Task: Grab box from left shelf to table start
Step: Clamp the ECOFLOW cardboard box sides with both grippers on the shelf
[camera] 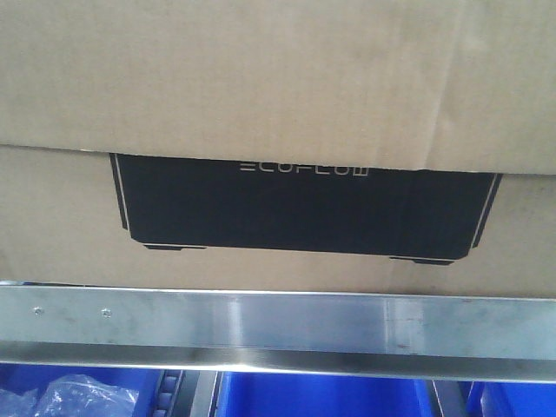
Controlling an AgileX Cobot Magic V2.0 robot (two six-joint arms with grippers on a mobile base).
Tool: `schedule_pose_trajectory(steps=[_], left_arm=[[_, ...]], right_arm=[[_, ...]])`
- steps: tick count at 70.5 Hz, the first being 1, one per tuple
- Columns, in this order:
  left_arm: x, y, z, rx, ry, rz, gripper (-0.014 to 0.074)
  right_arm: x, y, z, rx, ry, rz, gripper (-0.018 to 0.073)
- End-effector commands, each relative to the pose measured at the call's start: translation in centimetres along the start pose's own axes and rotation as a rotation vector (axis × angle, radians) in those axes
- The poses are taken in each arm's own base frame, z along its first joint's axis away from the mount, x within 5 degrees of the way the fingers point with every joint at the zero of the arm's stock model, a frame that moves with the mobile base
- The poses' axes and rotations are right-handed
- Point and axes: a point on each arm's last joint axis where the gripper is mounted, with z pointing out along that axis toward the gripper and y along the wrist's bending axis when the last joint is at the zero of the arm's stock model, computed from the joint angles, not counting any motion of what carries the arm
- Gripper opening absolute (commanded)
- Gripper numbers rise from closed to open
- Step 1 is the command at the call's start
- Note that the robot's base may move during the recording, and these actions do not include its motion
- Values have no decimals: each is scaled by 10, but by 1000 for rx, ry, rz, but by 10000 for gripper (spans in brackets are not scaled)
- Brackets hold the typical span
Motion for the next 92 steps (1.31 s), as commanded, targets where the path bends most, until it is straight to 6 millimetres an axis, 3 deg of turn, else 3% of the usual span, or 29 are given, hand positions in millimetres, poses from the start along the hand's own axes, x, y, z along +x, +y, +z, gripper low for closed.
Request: schedule_pose_trajectory(steps=[1,15,24,35,55,67,80,92], left_arm=[[-38,0,4,12,-66,-16,322],[-102,-21,26,249,46,-25,318],[-125,-40,53,339,155,0,318],[-139,-54,105,308,310,-25,318],[-119,-54,193,181,639,-37,318],[-103,-61,227,170,766,-22,318],[-89,-65,244,160,843,-7,318],[-87,-64,246,153,848,2,318]], right_arm=[[-8,0,0,2,-90,-15,57],[-8,0,0,2,-90,-15,57],[-8,0,0,2,-90,-15,57],[-8,0,0,2,-90,-15,57],[-8,0,0,1,-92,-15,57],[-12,0,-1,0,-142,-14,57],[-25,1,-4,-3,-216,-13,57],[-58,4,-15,-9,-219,-13,97]])
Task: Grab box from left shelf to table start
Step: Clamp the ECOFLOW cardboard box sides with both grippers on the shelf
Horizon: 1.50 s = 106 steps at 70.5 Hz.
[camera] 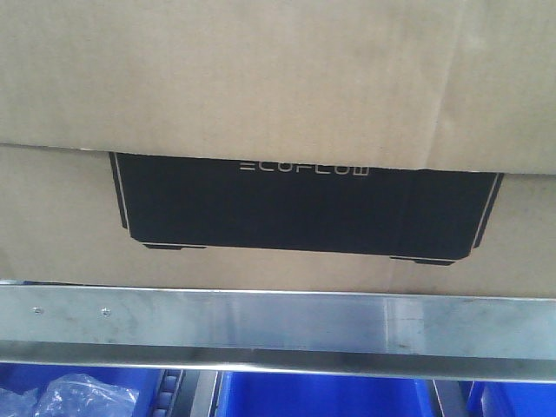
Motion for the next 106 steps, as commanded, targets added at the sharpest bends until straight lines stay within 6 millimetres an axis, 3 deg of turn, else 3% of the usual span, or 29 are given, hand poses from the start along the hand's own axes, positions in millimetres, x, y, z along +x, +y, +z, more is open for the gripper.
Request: schedule_pose_trajectory(steps=[1,5,14,20,34,51,60,72,82,90,97,104,106], left_arm=[[-7,1,-11,-11,-76,0,318],[-7,2,-11,-12,-74,0,318],[-6,2,-11,-14,-70,1,318],[-6,2,-11,-14,-70,1,318],[-6,2,-11,-14,-68,1,318],[-4,3,-13,-25,-35,3,318],[-7,3,-19,-26,-43,4,318],[-8,3,-20,-27,-51,4,318],[-9,3,-20,-27,-52,4,318],[-9,3,-20,-27,-54,4,298],[-9,3,-20,-29,-54,7,199],[-9,3,-20,-31,-55,8,23],[-9,3,-20,-31,-57,8,-20]], right_arm=[[-40,3,-9,-5,-127,-13,113],[-56,4,-15,-7,-123,-14,203],[-90,7,-28,-11,-123,-16,503],[-113,9,-30,-12,-115,-16,606],[-163,13,2,-7,8,-16,603],[-200,15,80,4,308,-27,603],[-216,16,114,1,381,-53,603],[-210,16,165,3,514,-54,603],[-183,14,202,7,646,-52,603],[-164,13,221,10,721,-51,531],[-156,12,227,11,758,-50,303],[-156,12,227,11,758,-50,41],[-156,12,227,11,757,-50,47]])
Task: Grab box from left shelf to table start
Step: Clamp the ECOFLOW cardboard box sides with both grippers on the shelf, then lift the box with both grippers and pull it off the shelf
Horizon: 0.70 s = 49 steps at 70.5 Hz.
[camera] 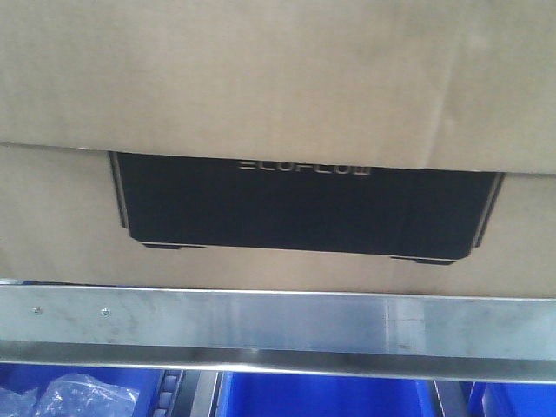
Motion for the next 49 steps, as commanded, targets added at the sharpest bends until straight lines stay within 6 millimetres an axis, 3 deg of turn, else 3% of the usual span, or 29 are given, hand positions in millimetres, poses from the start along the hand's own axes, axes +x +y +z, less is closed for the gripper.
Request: schedule_pose_trajectory(steps=[1,3,14,23,39,49], left_arm=[[-7,1,-21,3,-105,-5,-65],[-7,1,-21,4,-110,-5,-116],[-9,1,-22,6,-132,-12,-95],[-6,2,-36,12,-165,-45,-94],[19,4,-81,29,-284,-60,-94],[48,4,-93,73,-344,-75,-94]], right_arm=[[-12,0,-15,9,-106,-2,64],[-12,0,-15,9,-106,-3,78],[-12,0,-16,9,-107,-3,60],[-10,1,-26,4,-113,1,60],[-2,5,-85,-22,-265,9,60],[15,8,-108,-47,-314,24,60]])
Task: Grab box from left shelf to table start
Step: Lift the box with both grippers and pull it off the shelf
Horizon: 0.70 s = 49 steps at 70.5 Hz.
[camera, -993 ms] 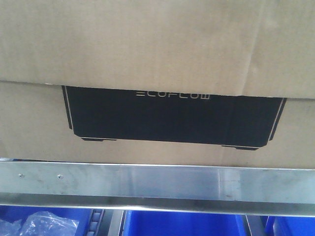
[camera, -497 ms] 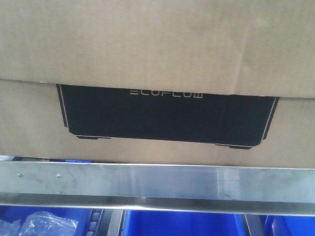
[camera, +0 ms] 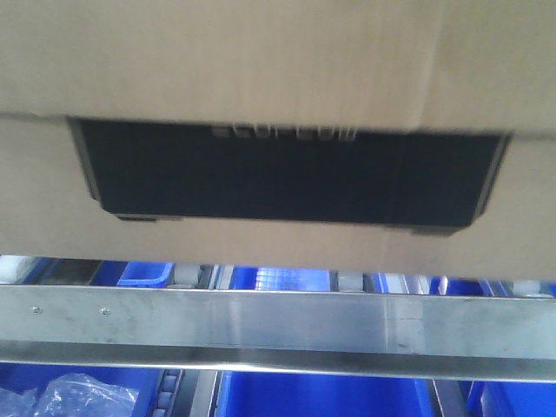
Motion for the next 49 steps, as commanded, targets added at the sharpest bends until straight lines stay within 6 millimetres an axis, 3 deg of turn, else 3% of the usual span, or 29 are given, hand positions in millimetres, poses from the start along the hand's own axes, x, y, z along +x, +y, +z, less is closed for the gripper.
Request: schedule_pose_trajectory(steps=[1,22,49], left_arm=[[6,-1,-34,61,-188,-33,-94],[70,7,-69,96,-359,-43,-94],[129,16,-136,123,-536,-43,-94]], right_arm=[[-4,0,-28,10,-165,4,60],[57,1,-55,1,-179,9,60],[113,12,-145,-69,-500,9,60]])
